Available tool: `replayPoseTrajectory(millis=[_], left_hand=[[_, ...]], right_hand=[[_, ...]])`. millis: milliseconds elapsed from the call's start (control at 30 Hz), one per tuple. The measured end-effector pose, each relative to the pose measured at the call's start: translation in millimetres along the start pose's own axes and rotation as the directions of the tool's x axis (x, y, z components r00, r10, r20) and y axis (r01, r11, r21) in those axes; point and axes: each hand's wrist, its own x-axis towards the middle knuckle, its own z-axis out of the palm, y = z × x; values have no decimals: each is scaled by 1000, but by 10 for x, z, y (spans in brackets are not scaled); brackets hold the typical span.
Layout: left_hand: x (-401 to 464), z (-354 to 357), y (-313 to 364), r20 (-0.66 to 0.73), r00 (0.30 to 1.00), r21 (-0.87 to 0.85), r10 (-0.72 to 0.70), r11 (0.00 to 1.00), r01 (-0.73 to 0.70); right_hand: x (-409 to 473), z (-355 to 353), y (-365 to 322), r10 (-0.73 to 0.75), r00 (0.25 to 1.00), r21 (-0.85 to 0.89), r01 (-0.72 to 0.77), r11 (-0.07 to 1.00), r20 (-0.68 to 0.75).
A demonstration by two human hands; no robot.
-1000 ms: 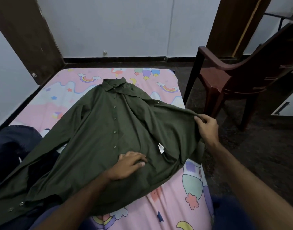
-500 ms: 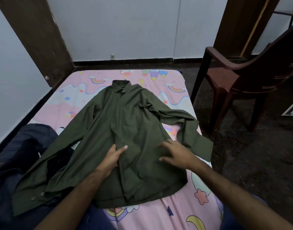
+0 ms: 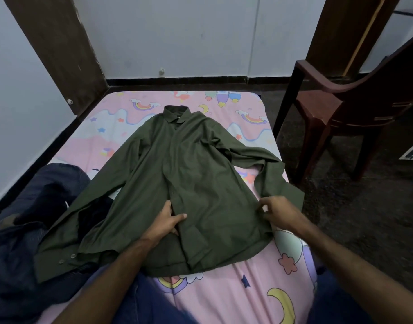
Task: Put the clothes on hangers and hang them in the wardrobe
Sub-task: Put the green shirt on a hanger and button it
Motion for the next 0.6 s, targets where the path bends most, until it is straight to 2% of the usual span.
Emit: replayPoseTrajectory(millis=[100, 200, 267, 333, 400, 500, 600], left_hand=[[-12, -3, -28, -85, 996, 43, -1, 999, 5], [11, 70, -15, -168, 985, 170, 43, 985, -14], [19, 112, -14, -195, 980, 309, 44, 951, 19], [27, 139, -21, -198, 979, 436, 48, 899, 44], [20, 138, -6, -162, 984, 490, 69, 872, 20], [-19, 42, 59, -39, 996, 461, 78, 886, -51], [-83, -115, 65, 48, 998, 243, 35, 969, -46]], right_hand=[[-37, -19, 68, 51, 997, 30, -49, 998, -57], [-174, 183, -71, 10, 997, 57, -6, 998, -78], [-245, 365, -201, -92, 993, -49, 89, 995, -68], [-271, 542, -316, -180, 983, -210, 183, 960, 37], [-273, 651, -367, -210, 970, -310, 239, 920, 124], [-266, 642, -361, -203, 967, -275, 240, 931, 156], [-242, 623, -451, -255, 958, -298, 282, 912, 129]])
